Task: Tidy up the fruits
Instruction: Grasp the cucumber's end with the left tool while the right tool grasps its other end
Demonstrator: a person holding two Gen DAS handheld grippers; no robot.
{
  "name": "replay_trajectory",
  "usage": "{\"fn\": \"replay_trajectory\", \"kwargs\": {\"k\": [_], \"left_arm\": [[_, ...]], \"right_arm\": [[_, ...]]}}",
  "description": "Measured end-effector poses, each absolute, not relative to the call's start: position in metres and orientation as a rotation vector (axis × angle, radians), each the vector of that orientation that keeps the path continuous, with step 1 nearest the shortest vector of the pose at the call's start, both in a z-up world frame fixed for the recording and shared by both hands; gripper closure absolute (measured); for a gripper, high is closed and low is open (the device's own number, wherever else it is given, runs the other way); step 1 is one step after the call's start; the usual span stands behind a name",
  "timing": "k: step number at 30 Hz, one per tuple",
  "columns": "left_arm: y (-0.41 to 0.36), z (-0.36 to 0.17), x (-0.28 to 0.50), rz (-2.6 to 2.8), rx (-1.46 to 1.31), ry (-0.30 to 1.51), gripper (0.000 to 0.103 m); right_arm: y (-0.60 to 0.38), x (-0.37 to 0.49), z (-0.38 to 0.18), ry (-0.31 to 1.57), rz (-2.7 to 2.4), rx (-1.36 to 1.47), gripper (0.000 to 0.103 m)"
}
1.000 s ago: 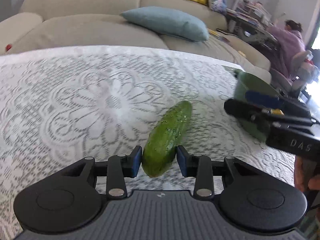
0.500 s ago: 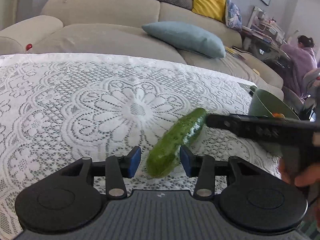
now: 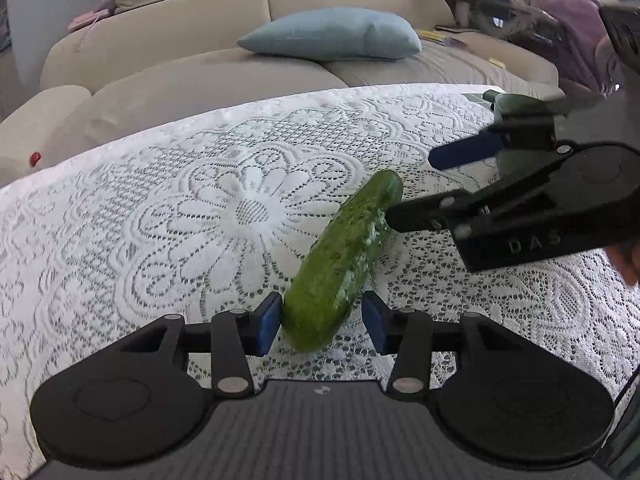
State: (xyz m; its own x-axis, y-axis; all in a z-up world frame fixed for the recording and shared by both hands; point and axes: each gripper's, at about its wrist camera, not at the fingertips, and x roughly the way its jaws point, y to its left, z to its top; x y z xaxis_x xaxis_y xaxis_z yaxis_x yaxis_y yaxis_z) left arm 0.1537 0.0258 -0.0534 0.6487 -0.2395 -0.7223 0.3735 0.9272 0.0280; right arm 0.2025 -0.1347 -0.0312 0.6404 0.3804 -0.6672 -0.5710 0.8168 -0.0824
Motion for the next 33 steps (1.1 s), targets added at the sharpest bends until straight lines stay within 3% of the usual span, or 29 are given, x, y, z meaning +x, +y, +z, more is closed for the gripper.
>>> {"fn": "replay_trajectory", "kwargs": {"k": [14, 30, 33], "left_arm": [[0.01, -0.055, 0.173, -0.423, 0.343, 0.87, 0.049], [0.016, -0.063, 0.191, -0.455, 0.311, 0.939, 0.049], [0.018, -0.063, 0.193, -0.458, 0.291, 0.942, 0.056]], "right_arm": [[-0.111, 0.226, -0.043, 0.644, 0.973, -1.031, 0.039], [-0.091, 0.264, -0.045, 0.767, 1.218, -1.182, 0.052], [-0.089, 0.27, -0.044, 0.806, 1.233, -1.16, 0.052]]}}
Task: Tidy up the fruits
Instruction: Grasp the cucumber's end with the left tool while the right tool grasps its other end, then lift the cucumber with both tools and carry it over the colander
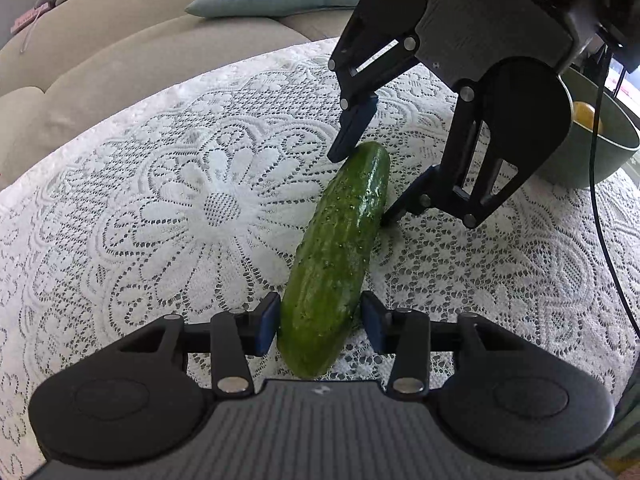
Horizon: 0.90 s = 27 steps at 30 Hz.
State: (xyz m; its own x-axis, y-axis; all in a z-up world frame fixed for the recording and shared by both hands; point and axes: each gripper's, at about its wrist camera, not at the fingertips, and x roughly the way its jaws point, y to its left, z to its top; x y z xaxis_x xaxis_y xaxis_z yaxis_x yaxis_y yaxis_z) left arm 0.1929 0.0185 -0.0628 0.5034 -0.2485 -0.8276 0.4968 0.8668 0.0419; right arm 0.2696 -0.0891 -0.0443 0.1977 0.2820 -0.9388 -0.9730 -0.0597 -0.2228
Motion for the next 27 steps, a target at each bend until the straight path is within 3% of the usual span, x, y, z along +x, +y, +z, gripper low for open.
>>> {"fn": "replay_trajectory", "kwargs": {"k": [15, 27], "left_arm": [[0.022, -0.053, 0.181, -0.508, 0.286, 0.933, 0.056], [-0.007, -0.054, 0.149, -0.734, 0.562, 1.023, 0.056]], "right_arm": [[-0.097, 0.235, -0.03, 0.763, 1.15, -1.204, 0.057], [-0.122, 0.207, -0.027, 1.022, 1.195, -1.012, 0.064]]}}
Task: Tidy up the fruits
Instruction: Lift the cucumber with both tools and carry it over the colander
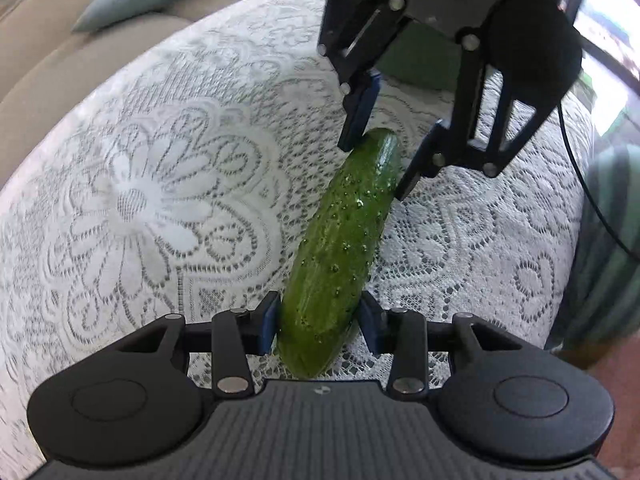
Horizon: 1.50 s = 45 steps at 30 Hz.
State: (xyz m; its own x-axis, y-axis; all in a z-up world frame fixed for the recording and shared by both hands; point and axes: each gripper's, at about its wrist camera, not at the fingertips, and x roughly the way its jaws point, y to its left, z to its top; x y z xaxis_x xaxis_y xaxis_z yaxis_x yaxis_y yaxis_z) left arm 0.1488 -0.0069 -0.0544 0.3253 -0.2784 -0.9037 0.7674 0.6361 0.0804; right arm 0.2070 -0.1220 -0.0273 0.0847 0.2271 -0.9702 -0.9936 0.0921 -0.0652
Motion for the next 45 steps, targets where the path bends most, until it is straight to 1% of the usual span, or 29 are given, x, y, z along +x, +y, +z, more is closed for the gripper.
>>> {"fn": "replay_trajectory", "kwargs": {"k": [8, 13, 20, 33, 40, 45], "left_arm": [[-0.028, -0.051, 0.15, -0.775, 0.686, 1.029, 0.055], [-0.032, -0.056, 0.157, -0.737, 0.653, 1.05, 0.056], [-0.041, -0.052, 0.142, -0.651, 0.677, 1.012, 0.056], [-0.074, -0.007, 0.109, -0.6, 0.712, 0.839, 0.057], [-0.103, 0.023, 0.109, -0.609, 0.737, 0.74, 0.057], [-0.129, 0.033, 0.117, -0.64, 0.772, 0.693, 0.057]], "right_arm": [[-0.125, 0.205, -0.031, 0.995, 1.217, -0.993, 0.062], [-0.126, 0.21, -0.043, 1.002, 1.224, -0.954, 0.061], [-0.127, 0.194, -0.038, 0.913, 1.199, -1.018, 0.063], [-0.154, 0.168, 0.013, 0.79, 1.065, -1.135, 0.063], [-0.182, 0.166, 0.045, 0.772, 0.957, -1.162, 0.063], [-0.208, 0.164, 0.062, 0.778, 0.88, -1.168, 0.063]]}}
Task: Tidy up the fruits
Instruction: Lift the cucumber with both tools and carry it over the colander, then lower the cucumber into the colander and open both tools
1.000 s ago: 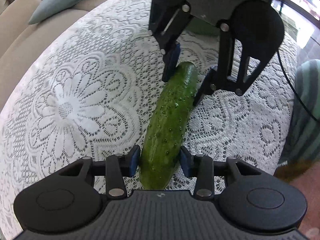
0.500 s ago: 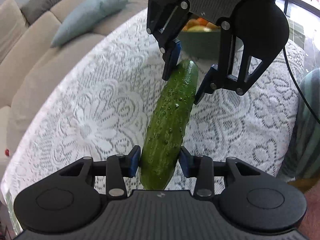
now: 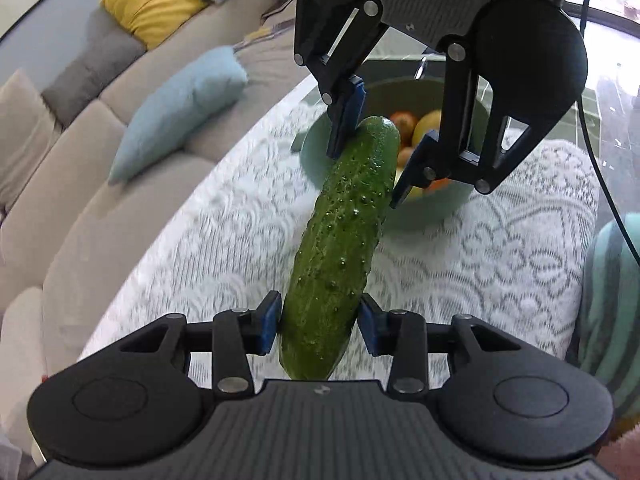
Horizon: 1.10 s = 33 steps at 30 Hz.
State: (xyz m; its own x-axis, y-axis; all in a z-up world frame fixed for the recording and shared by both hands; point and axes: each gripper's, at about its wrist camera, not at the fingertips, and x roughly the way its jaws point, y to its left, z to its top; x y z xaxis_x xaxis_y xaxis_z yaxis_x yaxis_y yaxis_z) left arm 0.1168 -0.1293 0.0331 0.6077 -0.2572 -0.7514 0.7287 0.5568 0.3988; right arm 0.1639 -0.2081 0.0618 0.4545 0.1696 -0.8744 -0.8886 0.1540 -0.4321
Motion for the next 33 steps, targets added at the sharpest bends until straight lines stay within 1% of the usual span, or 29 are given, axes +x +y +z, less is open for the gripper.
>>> {"fn": "replay_trajectory", "kwargs": {"k": [8, 16, 23, 29, 33], "left_arm": [[-0.183, 0.038, 0.13, -0.726, 0.861, 0.631, 0.057], [-0.232, 0.014, 0.149, -0.812, 0.963, 0.641, 0.057], [-0.245, -0.006, 0.176, -0.86, 0.991, 0.697, 0.057], [-0.253, -0.011, 0.202, -0.841, 0.98, 0.737, 0.057], [-0.254, -0.012, 0.205, -0.863, 0.991, 0.718, 0.056]], "right_arm": [[-0.262, 0.169, 0.07, 0.827, 0.766, -1.12, 0.063], [-0.306, 0.181, 0.048, 0.9, 0.707, -1.047, 0.063], [-0.322, 0.2, 0.025, 0.923, 0.706, -1.01, 0.063], [-0.326, 0.221, 0.02, 0.919, 0.687, -0.976, 0.063], [-0.329, 0.227, 0.013, 0.941, 0.687, -0.967, 0.063]]}}
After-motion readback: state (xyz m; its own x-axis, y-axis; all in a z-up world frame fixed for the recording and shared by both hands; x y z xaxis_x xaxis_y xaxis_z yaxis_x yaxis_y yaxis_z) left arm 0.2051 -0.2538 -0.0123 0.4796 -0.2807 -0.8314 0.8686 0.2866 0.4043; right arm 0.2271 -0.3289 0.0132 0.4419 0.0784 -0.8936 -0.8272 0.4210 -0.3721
